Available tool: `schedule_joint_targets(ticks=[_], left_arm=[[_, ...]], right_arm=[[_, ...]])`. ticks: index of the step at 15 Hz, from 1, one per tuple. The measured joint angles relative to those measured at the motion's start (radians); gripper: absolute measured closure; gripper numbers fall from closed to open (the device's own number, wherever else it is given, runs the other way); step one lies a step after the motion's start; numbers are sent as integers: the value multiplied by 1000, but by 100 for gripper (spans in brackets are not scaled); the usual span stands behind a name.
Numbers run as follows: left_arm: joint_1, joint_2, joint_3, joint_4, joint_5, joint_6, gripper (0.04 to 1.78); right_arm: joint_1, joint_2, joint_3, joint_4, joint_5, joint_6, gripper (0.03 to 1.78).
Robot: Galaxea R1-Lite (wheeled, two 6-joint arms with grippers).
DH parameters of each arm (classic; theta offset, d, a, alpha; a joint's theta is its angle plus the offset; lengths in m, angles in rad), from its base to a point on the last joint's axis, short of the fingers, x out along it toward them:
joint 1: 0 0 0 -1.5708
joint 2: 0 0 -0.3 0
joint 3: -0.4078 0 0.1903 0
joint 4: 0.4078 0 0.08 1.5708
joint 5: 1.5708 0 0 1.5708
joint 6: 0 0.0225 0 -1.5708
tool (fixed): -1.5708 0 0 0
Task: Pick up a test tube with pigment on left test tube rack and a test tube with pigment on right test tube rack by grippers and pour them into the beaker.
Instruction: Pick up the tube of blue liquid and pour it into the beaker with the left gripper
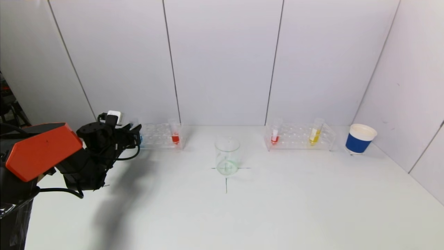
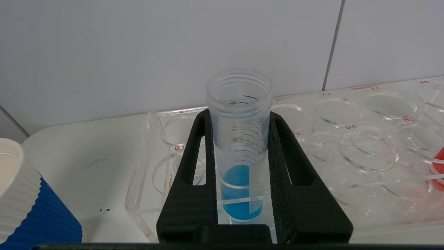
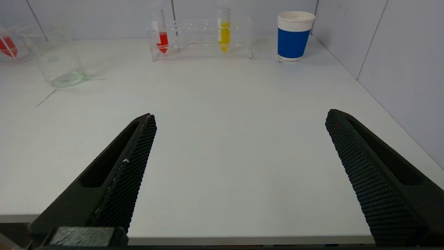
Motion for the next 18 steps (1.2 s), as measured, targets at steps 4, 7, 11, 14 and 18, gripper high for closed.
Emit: schedule_joint_targets(ticks=[4,7,11,14,18], left_arm=[[0,-2,0,-1,1,-1,138],[1,-13,1,-2,11,-2,138],[2,-54,8,17,29,-7,138],[1,-102,9,55,42,-13,138],[-7,-200,4,143,48,-12,137]], right_arm=[[0,0,0,0,0,0,4],[0,0,0,0,0,0,4],[0,0,0,0,0,0,4],[0,0,0,0,0,-1,4],[0,0,0,0,0,0,4]])
